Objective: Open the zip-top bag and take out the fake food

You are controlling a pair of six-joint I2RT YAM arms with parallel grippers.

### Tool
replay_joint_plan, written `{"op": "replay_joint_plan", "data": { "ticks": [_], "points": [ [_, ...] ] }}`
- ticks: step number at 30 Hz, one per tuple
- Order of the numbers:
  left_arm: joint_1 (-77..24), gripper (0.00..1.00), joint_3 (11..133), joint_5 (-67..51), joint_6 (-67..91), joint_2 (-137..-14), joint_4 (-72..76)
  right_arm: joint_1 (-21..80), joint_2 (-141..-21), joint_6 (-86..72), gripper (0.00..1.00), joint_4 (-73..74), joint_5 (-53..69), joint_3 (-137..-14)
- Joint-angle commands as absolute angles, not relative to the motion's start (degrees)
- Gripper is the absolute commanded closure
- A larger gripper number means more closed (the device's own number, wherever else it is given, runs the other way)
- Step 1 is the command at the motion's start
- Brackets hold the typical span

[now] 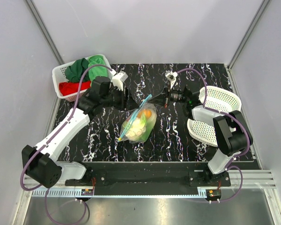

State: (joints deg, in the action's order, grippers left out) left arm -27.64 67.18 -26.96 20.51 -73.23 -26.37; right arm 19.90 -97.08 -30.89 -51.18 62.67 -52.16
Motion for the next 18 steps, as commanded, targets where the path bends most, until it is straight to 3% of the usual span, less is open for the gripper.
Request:
{"op": "replay_joint_plan", "data": {
  "ticks": [1, 11, 18],
  "points": [
    [-27.51, 0.45, 65.75, -32.87, 19.51, -71.19, -16.27, 19.86, -94.57, -30.94, 1.00, -53.44, 64.16, -52.38],
    [-27.51, 0.51, 64.51, -30.77, 19.78, -73.91, -15.38, 19.86, -95.10, -33.66, 1.00, -56.60, 63.98, -52.56],
    [-27.51, 0.62, 63.55, -30.41, 19.60, -74.97, -15.73, 19.86, -95.80, -35.07, 1.00, -57.83, 63.55, -52.21]
  ]
}}
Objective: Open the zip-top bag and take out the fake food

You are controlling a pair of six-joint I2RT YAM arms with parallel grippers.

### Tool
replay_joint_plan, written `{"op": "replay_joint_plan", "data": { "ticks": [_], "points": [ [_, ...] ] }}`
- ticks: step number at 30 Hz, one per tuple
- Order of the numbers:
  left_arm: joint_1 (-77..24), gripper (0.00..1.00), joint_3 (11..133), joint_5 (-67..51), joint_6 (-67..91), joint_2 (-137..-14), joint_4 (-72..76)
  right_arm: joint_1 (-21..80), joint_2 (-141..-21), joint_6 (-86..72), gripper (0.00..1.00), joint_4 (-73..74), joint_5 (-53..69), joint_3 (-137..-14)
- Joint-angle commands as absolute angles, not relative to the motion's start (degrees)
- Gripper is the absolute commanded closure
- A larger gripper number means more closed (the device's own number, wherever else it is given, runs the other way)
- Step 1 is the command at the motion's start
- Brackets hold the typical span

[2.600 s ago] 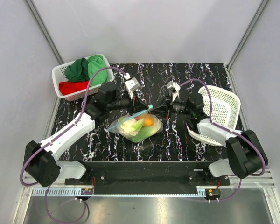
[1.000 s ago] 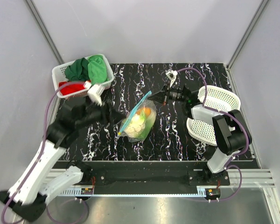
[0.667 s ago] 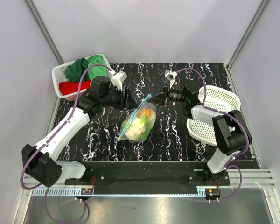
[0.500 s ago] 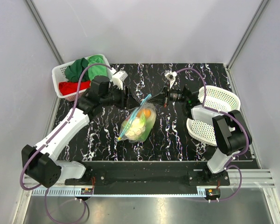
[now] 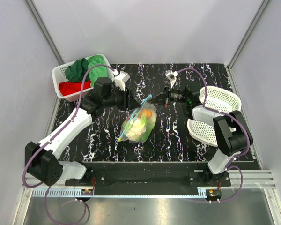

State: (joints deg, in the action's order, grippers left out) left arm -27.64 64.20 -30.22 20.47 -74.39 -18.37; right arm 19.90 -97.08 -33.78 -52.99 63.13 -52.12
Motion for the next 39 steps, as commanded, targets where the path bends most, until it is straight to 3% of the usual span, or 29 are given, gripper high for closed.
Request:
{"op": "replay_joint_plan", "data": {
  "ticks": [1, 5, 7, 8, 10, 11, 12, 14, 16, 17, 20, 22, 28, 31, 34, 35, 39],
  "points": [
    [-27.51, 0.62, 62.59, -30.24, 19.43, -74.97, -15.65, 19.86, -95.80, -35.33, 1.00, -57.92, 63.46, -52.29],
    [-27.51, 0.65, 60.12, -27.61, 18.46, -74.36, -18.27, 19.86, -95.71, -36.03, 1.00, -55.73, 62.23, -53.00],
    [-27.51, 0.76, 59.24, -26.20, 18.11, -73.48, -19.94, 19.86, -94.92, -35.86, 0.99, -50.32, 61.44, -53.78],
    [-27.51, 0.85, 59.06, -26.37, 18.02, -73.13, -21.34, 19.78, -94.31, -35.25, 0.88, -46.71, 60.13, -54.57],
    [-27.51, 0.91, 58.01, -27.15, 19.06, -70.67, -21.36, 19.86, -92.29, -33.32, 0.79, -29.92, 57.32, -57.55],
    [-27.51, 0.99, 56.70, -28.46, 19.86, -69.79, -19.97, 19.86, -91.59, -30.09, 0.76, -23.53, 54.43, -58.87],
    [-27.51, 1.00, 55.91, -29.35, 20.73, -68.65, -18.99, 19.86, -89.67, -28.67, 0.63, -17.55, 52.58, -60.45],
    [-27.60, 1.00, 53.11, -31.28, 25.73, -65.75, -14.36, 19.86, -86.85, -25.86, 0.49, -5.40, 46.45, -60.38],
    [-27.86, 1.00, 51.25, -31.47, 31.69, -63.30, -10.74, 19.86, -81.49, -24.44, 0.07, 2.69, 42.73, -59.24],
    [-28.47, 1.00, 49.59, -29.90, 33.56, -62.59, -7.68, 19.78, -79.47, -24.17, 0.01, 5.07, 38.89, -59.06],
    [-31.36, 1.00, 46.77, -25.25, 40.50, -60.30, -0.22, 20.21, -73.92, -26.71, 0.00, 17.98, 29.23, -61.60],
    [-33.48, 1.00, 44.92, -22.69, 44.45, -60.38, 3.50, 20.48, -74.18, -27.42, 0.00, 28.89, 29.00, -66.52],
    [-38.93, 1.00, 45.35, -15.39, 48.16, -64.07, 7.46, 26.17, -64.52, -29.70, 0.01, 32.62, 22.33, -65.40],
    [-40.60, 1.00, 45.70, -12.49, 48.51, -65.04, 8.43, 30.22, -64.50, -31.11, 0.21, 27.52, 30.03, -62.67],
    [-41.31, 1.00, 46.14, -11.52, 49.04, -66.44, 8.79, 34.79, -63.73, -31.46, 0.36, 24.97, 28.32, -61.97],
    [-41.40, 1.00, 46.32, -11.17, 49.13, -66.79, 8.79, 35.15, -63.11, -31.90, 0.55, 22.61, 27.78, -60.31],
    [-42.01, 1.00, 46.41, -10.37, 49.31, -67.15, 8.88, 35.60, -63.63, -33.75, 0.64, 18.02, 28.22, -56.78]
  ]
}}
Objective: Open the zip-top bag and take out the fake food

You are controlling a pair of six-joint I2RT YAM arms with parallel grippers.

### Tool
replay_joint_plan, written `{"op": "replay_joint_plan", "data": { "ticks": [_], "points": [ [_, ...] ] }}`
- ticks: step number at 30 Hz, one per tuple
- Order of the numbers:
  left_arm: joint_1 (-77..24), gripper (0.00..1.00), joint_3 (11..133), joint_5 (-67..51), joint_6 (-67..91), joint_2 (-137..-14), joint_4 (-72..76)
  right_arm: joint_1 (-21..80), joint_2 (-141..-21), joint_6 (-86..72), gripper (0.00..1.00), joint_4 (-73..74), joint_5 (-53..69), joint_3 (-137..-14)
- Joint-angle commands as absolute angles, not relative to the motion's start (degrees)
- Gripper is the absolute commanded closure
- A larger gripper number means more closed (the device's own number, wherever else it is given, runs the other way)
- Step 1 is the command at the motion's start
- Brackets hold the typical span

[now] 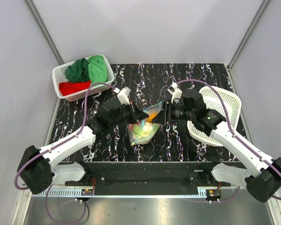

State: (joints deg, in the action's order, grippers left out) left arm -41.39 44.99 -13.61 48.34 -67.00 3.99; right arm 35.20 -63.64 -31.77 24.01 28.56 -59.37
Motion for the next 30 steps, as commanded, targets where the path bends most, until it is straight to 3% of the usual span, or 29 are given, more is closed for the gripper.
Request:
{"op": "replay_joint_plan", "data": {
  "ticks": [1, 2, 3, 6, 10, 13, 16, 18, 23, 30],
  "points": [
    [-42.10, 1.00, 46.23, -9.76, 49.31, -66.97, 8.79, 35.51, -65.46, -33.75, 0.66, 17.32, 28.82, -56.34],
    [-42.10, 1.00, 45.88, -9.41, 49.22, -66.62, 8.96, 35.59, -66.44, -34.01, 0.68, 16.53, 29.00, -55.38],
    [-42.19, 1.00, 45.88, -8.71, 49.13, -66.01, 8.79, 35.68, -67.32, -34.27, 0.76, 16.78, 29.09, -55.20],
    [-42.27, 1.00, 46.49, -7.82, 48.00, -64.96, 7.48, 35.68, -68.55, -34.98, 0.80, 23.35, 23.94, -54.58],
    [-42.45, 1.00, 45.97, -5.54, 47.37, -62.58, 6.24, 35.68, -63.56, -33.75, 0.80, 32.42, 11.37, -54.40],
    [-42.80, 1.00, 45.35, -4.40, 47.37, -61.44, 6.50, 35.77, -62.58, -33.23, 0.79, 34.54, 12.98, -54.93],
    [-42.98, 1.00, 45.18, -5.36, 47.55, -61.96, 7.82, 36.12, -63.89, -32.52, 0.64, 28.05, 22.19, -54.05],
    [-43.24, 1.00, 45.26, -6.06, 47.99, -63.01, 8.43, 36.38, -65.56, -32.08, 0.60, 25.23, 25.04, -55.10],
    [-44.03, 1.00, 45.35, -6.15, 48.25, -63.99, 9.05, 40.86, -70.40, -29.89, 0.42, 26.36, 23.91, -58.36],
    [-44.12, 1.00, 45.62, -6.07, 48.34, -64.25, 9.49, 45.70, -71.19, -24.53, 0.03, 23.56, 20.67, -53.97]
  ]
}}
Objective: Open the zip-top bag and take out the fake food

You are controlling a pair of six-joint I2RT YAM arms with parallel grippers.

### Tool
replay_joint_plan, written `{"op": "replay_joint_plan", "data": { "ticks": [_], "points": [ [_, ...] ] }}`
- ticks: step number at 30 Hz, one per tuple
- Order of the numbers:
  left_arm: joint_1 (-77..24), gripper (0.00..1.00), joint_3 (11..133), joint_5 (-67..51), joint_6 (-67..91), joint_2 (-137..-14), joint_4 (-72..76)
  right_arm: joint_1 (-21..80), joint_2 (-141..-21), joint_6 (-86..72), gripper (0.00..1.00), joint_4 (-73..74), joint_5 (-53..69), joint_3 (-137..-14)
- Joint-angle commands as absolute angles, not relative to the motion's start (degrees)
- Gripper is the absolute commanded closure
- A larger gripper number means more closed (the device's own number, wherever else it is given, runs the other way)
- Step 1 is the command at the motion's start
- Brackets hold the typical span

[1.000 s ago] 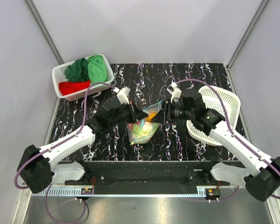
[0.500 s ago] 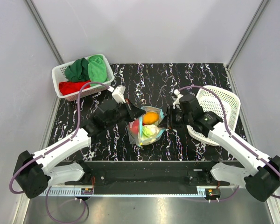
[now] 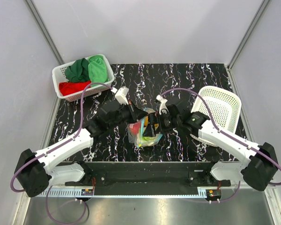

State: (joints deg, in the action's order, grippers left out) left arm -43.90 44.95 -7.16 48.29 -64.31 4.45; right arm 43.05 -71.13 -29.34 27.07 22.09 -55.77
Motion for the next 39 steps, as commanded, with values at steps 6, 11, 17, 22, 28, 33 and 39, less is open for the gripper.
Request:
{"op": "replay_joint_plan", "data": {
  "ticks": [6, 11, 17, 22, 28, 33, 39],
  "points": [
    [-44.21, 1.00, 45.35, -5.72, 48.69, -63.81, 9.84, 48.68, -74.87, -22.41, 0.00, 20.04, 8.03, -49.83],
    [-44.21, 1.00, 44.04, -4.75, 49.04, -63.46, 9.84, 49.75, -75.86, -23.64, 0.39, 13.40, -3.08, -47.30],
    [-44.12, 1.00, 43.59, -2.37, 46.50, -63.19, 8.00, 49.83, -71.46, -27.50, 0.82, 14.23, 4.13, -48.69],
    [-44.12, 1.00, 41.40, -0.88, 44.56, -63.02, 7.47, 49.83, -67.94, -31.02, 1.00, 20.45, 3.70, -55.52],
    [-44.12, 1.00, 37.80, -0.18, 43.33, -63.37, 8.53, 49.83, -68.20, -33.13, 1.00, 24.07, 3.16, -65.02],
    [-43.95, 1.00, 37.88, 3.51, 42.02, -60.91, 5.10, 49.83, -65.23, -36.30, 1.00, 25.40, 8.69, -68.20],
    [-42.72, 1.00, 39.55, 3.87, 40.43, -60.46, 2.81, 49.83, -59.52, -37.53, 1.00, 28.38, 11.87, -71.08]
  ]
}}
